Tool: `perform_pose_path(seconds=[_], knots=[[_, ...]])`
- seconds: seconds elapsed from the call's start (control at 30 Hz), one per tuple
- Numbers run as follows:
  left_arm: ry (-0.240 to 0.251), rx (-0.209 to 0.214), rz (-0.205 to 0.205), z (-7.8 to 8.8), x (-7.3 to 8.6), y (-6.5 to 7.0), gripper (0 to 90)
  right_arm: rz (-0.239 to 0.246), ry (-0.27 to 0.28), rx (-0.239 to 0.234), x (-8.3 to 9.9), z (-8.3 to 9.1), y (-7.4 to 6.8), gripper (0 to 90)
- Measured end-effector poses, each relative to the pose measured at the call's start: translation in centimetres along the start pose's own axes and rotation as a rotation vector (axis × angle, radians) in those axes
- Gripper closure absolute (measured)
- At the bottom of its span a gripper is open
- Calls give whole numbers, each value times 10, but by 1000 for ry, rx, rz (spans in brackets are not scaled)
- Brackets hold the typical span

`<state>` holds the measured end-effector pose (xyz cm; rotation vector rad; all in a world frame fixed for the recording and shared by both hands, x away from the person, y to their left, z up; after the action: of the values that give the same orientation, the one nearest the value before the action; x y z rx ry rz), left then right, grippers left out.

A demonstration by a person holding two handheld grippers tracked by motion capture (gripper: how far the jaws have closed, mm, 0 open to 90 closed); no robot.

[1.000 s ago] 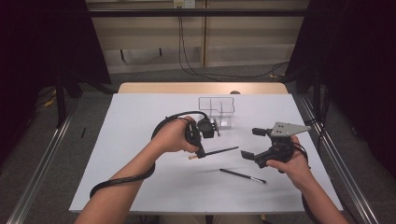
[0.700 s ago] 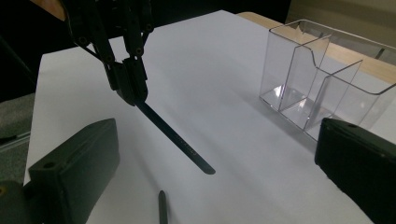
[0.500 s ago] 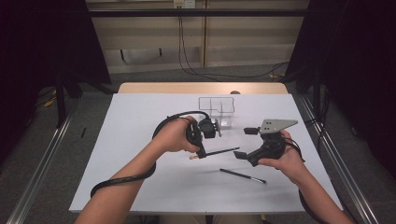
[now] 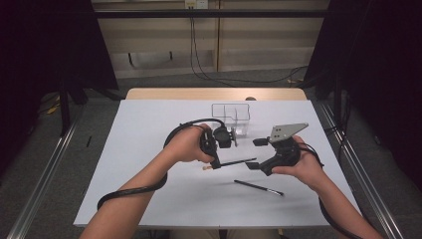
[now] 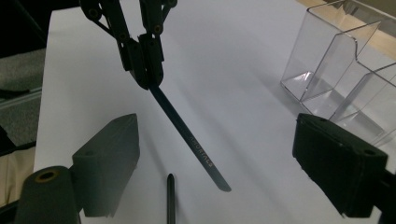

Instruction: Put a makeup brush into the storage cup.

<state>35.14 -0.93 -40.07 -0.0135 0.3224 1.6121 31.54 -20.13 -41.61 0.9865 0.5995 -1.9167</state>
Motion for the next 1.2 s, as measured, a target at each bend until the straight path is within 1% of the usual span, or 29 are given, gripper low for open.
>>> perform_pose_path(seconds=[0.03, 0.07, 0.13, 0.17, 0.2, 0.23, 0.27, 0.33, 0.47, 0.5, 0.53, 0.57, 0.6, 0.67, 0.7, 0.73, 0.83, 0.9, 0.93, 1.0, 1.03, 1.07, 1.1, 1.13, 1.2], knots=[[1, -3, 1, 0, 0, 0, 848, 0, 0, 0, 0, 0, 0, 171], [0, -1, -3, 0, 0, 0, 848, 15, -26, -5, -2, 0, 0, 210], [4, -5, 1, -1, -1, 0, 848, 31, -45, -13, -4, -1, -1, 248], [2, -7, -5, -1, -1, 0, 848, 31, -45, -13, -4, -1, -1, 248], [-2, -4, -9, 0, -1, 0, 848, 48, -71, -28, -5, -2, -1, 299], [-3, -4, -10, 0, -1, -1, 848, 59, -89, -31, -6, -2, -2, 303], [-3, -2, -1, 0, -2, 0, 848, 71, -102, -30, -7, -3, -1, 308], [-11, -2, -11, 0, -2, 0, 848, 85, -127, -40, -8, -4, -2, 341], [-7, -3, -14, 0, -3, -1, 848, 119, -155, -54, -11, -7, -3, 392], [-7, -3, -14, 0, -3, -1, 848, 119, -155, -54, -11, -7, -3, 392], [-8, -4, -13, 0, -4, -1, 848, 132, -164, -56, -12, -8, -4, 399], [-8, -3, -20, 0, -4, -2, 848, 153, -184, -61, -13, -10, -5, 428], [-13, 1, -20, -1, -5, -1, 848, 153, -203, -64, -13, -11, -5, 430], [-11, 2, -18, -1, -5, -1, 848, 174, -224, -69, -14, -12, -6, 453], [-11, 6, -17, -1, -6, -1, 848, 174, -224, -69, -14, -12, -6, 453], [-8, 4, -16, -1, -6, -1, 848, 190, -244, -68, -15, -14, -6, 464], [-8, 3, -19, -1, -6, -1, 848, 204, -255, -61, -17, -16, -6, 473], [-8, 8, -20, -1, -6, -1, 848, 208, -264, -61, -17, -17, -6, 507], [-7, 7, -21, -2, -6, -2, 848, 208, -267, -77, -17, -18, -7, 529], [-6, 10, -20, -2, -6, -2, 848, 215, -275, -87, -17, -19, -8, 568], [-5, 5, -20, -1, -6, -2, 848, 223, -280, -96, -17, -21, -8, 589], [1, 8, -16, -1, -6, -2, 848, 226, -286, -104, -17, -22, -9, 593], [6, 13, -12, -1, -6, -1, 848, 226, -286, -104, -17, -22, -9, 593], [9, 12, -15, -1, -7, -1, 847, 227, -292, -106, -16, -23, -10, 600], [13, 17, -16, 0, -7, -1, 848, 232, -302, -113, -16, -25, -13, 640]])
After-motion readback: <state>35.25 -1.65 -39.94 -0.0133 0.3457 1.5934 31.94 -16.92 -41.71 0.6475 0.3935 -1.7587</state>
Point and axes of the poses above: each handheld gripper's, and its own axes: z roughly backward along the jaws, x roughly out of its underside, y roughly to its right, the point moved 3 cm from there along -z, roughly forward along the jaws, and after that the axes turned 3 degrees about x, right-handed, at the moved point
